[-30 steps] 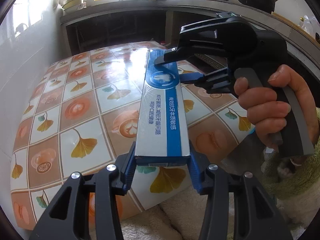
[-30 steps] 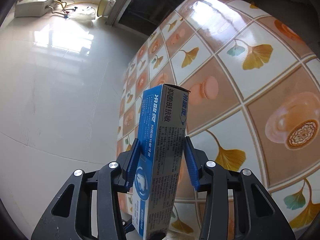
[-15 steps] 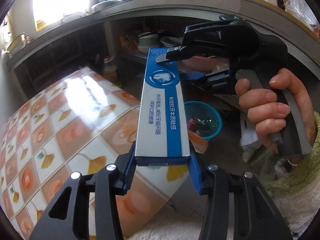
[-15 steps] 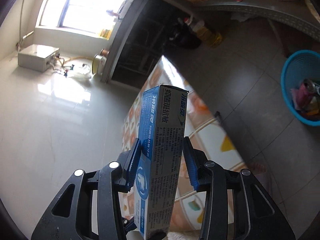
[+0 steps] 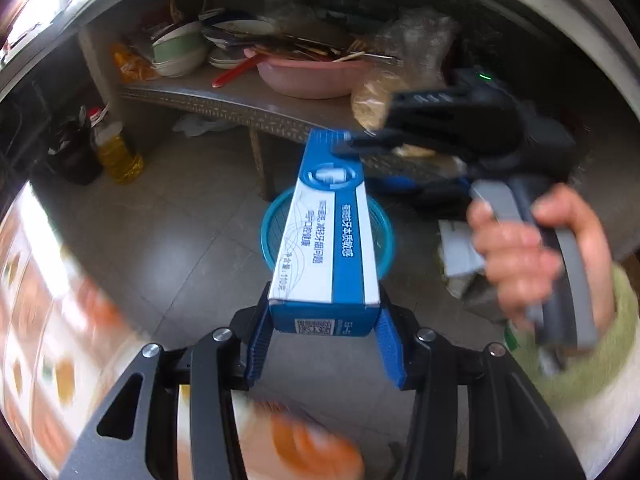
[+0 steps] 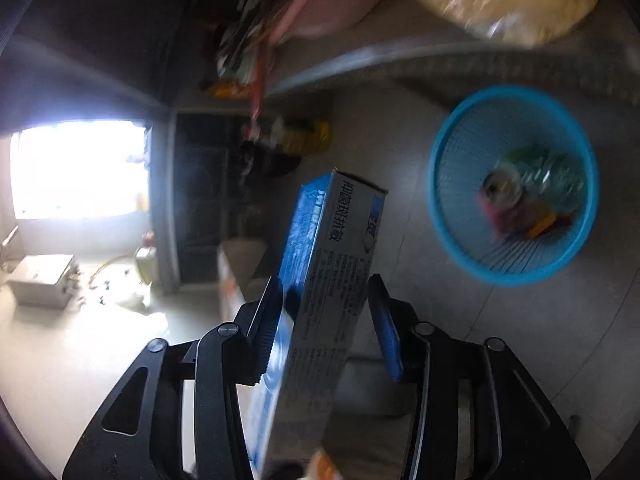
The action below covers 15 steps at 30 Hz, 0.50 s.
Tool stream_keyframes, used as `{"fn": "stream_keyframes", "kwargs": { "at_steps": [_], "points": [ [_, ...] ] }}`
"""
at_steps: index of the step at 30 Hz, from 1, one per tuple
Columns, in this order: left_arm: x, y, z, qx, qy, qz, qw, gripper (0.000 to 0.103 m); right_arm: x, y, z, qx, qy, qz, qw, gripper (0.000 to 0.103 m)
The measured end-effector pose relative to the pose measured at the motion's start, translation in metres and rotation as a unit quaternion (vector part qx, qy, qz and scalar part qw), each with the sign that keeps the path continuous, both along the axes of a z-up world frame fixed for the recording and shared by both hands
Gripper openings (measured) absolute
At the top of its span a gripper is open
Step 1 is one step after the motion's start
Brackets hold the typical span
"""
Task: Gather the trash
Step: 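Lift and carry the toothpaste box to the wastebasket with the right tool, then open the right tool to drop the box into the wastebasket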
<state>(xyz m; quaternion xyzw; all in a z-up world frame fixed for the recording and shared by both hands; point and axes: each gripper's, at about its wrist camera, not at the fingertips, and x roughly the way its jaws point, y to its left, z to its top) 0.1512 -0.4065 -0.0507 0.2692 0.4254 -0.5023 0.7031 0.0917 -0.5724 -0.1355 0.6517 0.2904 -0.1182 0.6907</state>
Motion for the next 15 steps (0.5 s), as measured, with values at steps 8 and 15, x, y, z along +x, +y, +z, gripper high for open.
{"fn": "stream_keyframes", "kwargs": {
  "at_steps": [8,15],
  "points": [
    [0.056,-0.061,-0.05,0.006,0.042,0.047,0.998,0.06,-0.067,-0.001,-0.022,-0.113,0.121,-0.095,0.982,0.062],
    [0.059,-0.014,-0.019,-0.045,0.049,0.063,0.9957,0.064,-0.112,0.042,-0.03,-0.164,0.164,-0.071,0.97,0.062]
  ]
}}
